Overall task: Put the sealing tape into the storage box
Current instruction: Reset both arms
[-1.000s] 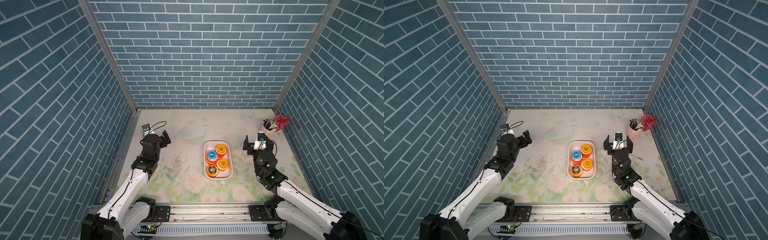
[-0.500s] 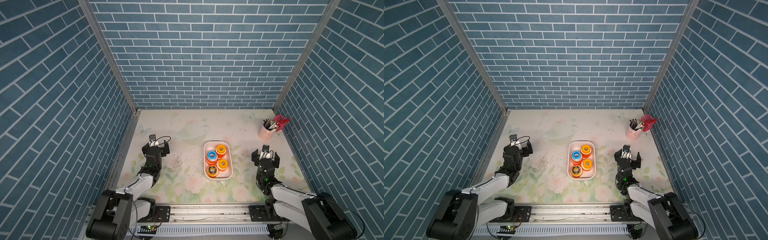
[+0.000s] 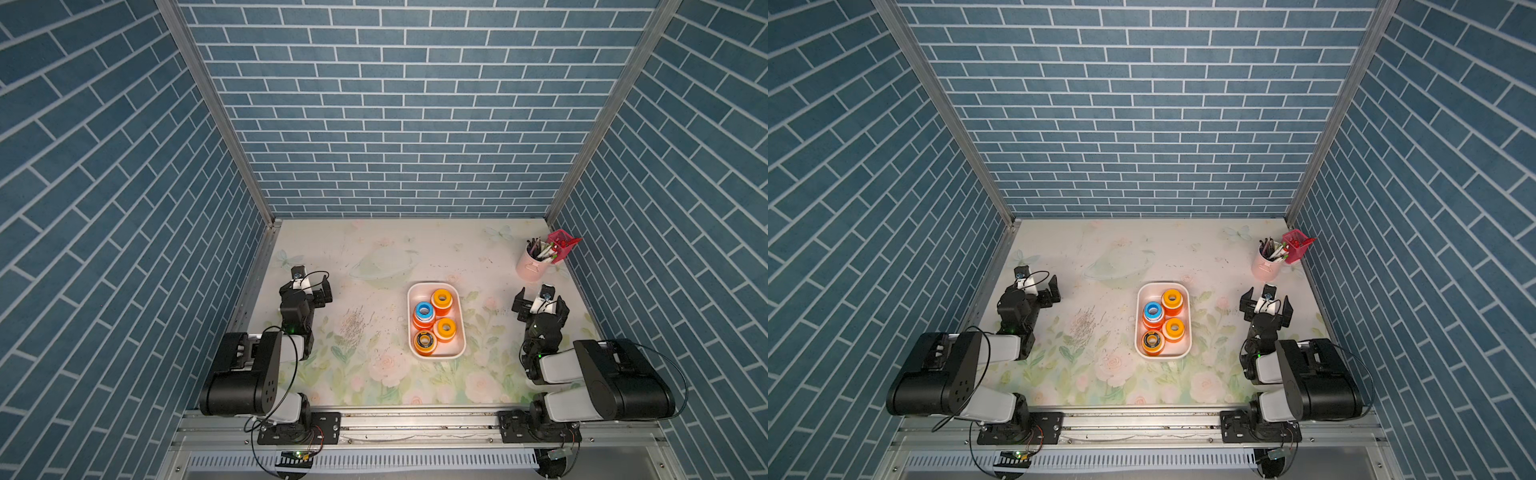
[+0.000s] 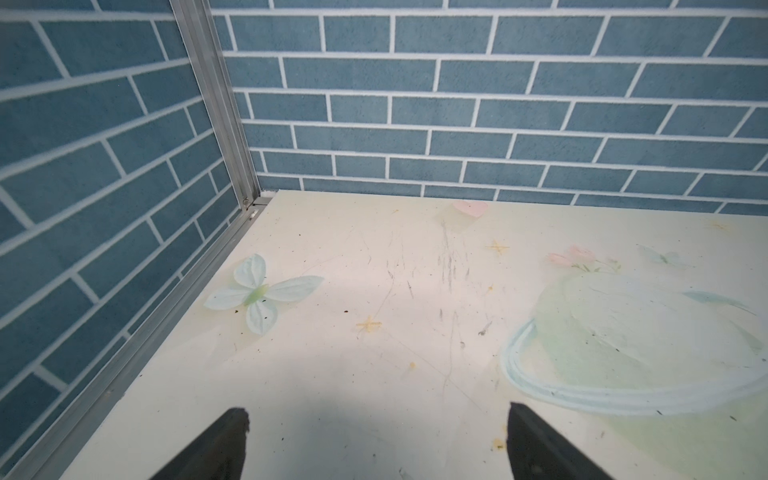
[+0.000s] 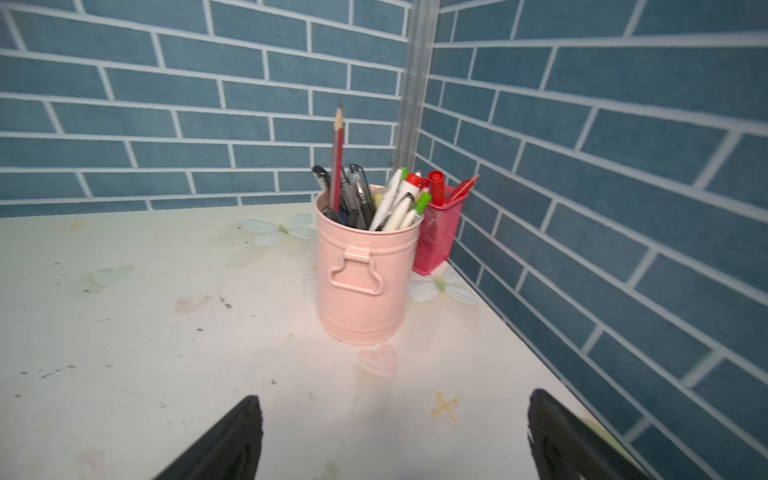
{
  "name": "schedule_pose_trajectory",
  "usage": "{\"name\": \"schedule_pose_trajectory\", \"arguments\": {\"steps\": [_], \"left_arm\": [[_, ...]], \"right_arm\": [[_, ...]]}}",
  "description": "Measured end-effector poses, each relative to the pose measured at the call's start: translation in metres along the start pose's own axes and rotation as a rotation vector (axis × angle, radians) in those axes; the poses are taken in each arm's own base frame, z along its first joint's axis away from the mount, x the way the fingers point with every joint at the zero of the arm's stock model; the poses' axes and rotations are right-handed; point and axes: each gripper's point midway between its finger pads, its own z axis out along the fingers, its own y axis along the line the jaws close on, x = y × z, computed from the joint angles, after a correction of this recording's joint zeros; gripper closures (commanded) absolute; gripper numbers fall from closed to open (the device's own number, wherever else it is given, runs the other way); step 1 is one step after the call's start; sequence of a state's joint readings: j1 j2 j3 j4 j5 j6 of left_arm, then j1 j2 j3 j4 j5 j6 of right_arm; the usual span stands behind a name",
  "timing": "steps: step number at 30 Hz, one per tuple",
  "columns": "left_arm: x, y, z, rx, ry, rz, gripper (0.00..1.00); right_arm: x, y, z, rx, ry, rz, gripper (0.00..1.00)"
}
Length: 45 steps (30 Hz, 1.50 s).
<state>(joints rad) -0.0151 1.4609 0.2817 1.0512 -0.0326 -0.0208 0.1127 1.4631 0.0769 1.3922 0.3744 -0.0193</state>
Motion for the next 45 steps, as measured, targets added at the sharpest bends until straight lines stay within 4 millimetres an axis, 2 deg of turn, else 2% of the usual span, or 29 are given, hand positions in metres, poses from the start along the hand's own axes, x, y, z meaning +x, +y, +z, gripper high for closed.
{"name": "schedule_pose_trajectory", "arguments": {"steps": [3, 5, 8, 11, 13, 17, 19, 21, 23, 24, 25, 26, 27, 28, 29, 31, 35, 39, 45], "left_arm": [[-0.003, -0.015, -0.006, 0.037, -0.032, 0.035, 0.00], [-0.002, -0.018, -0.008, 0.046, -0.034, 0.047, 0.00], [-0.006, -0.012, 0.003, 0.031, -0.027, 0.037, 0.00], [-0.013, -0.004, 0.017, 0.008, -0.016, 0.027, 0.00], [-0.016, -0.004, 0.019, -0.005, -0.017, 0.028, 0.00], [-0.009, -0.007, 0.023, -0.035, 0.024, 0.040, 0.00], [-0.007, -0.007, 0.044, -0.058, 0.087, 0.046, 0.00], [-0.006, -0.012, 0.089, -0.064, 0.182, 0.062, 0.00], [-0.001, -0.035, 0.138, 0.032, 0.259, 0.121, 0.00], [0.006, -0.044, 0.141, 0.068, 0.273, 0.140, 0.00], [0.013, -0.047, 0.128, 0.090, 0.274, 0.143, 0.00], [0.023, -0.045, 0.095, 0.113, 0.266, 0.125, 0.00], [0.031, -0.036, 0.064, 0.112, 0.262, 0.095, 0.00], [0.042, -0.018, 0.032, 0.083, 0.259, 0.057, 0.00], [0.046, 0.000, 0.015, 0.046, 0.251, 0.027, 0.00], [0.041, 0.010, 0.014, 0.039, 0.227, -0.002, 0.00], [0.014, -0.008, 0.024, 0.126, 0.130, -0.002, 0.00], [0.004, -0.020, 0.023, 0.170, 0.088, 0.019, 0.00], [0.002, -0.024, -0.011, 0.168, -0.001, 0.035, 0.00]], "right_arm": [[0.004, 0.015, 0.007, -0.071, 0.007, -0.012, 0.00], [-0.003, 0.020, 0.015, -0.090, -0.004, -0.006, 0.00], [-0.013, 0.021, 0.025, -0.092, -0.022, 0.003, 0.00], [-0.013, 0.020, 0.027, -0.093, -0.017, 0.002, 0.00], [-0.012, 0.021, 0.027, -0.098, -0.012, 0.001, 0.00], [-0.011, 0.021, 0.027, -0.100, -0.011, 0.000, 0.00], [-0.011, 0.021, 0.027, -0.100, -0.009, 0.000, 0.00], [-0.011, 0.022, 0.027, -0.102, -0.008, -0.001, 0.00], [-0.010, 0.022, 0.027, -0.103, -0.005, -0.001, 0.00], [-0.010, 0.022, 0.027, -0.103, -0.005, -0.001, 0.00], [-0.010, 0.022, 0.027, -0.104, -0.005, -0.001, 0.00], [-0.010, 0.022, 0.027, -0.104, -0.005, -0.002, 0.00], [-0.010, 0.022, 0.027, -0.105, -0.005, -0.002, 0.00], [-0.010, 0.022, 0.027, -0.105, -0.004, -0.002, 0.00], [-0.010, 0.022, 0.027, -0.106, -0.005, -0.002, 0.00], [-0.010, 0.022, 0.027, -0.106, -0.005, -0.002, 0.00], [-0.010, 0.022, 0.027, -0.106, -0.005, -0.002, 0.00], [-0.010, 0.022, 0.027, -0.106, -0.005, -0.002, 0.00], [-0.010, 0.023, 0.027, -0.107, -0.004, -0.002, 0.00]]}}
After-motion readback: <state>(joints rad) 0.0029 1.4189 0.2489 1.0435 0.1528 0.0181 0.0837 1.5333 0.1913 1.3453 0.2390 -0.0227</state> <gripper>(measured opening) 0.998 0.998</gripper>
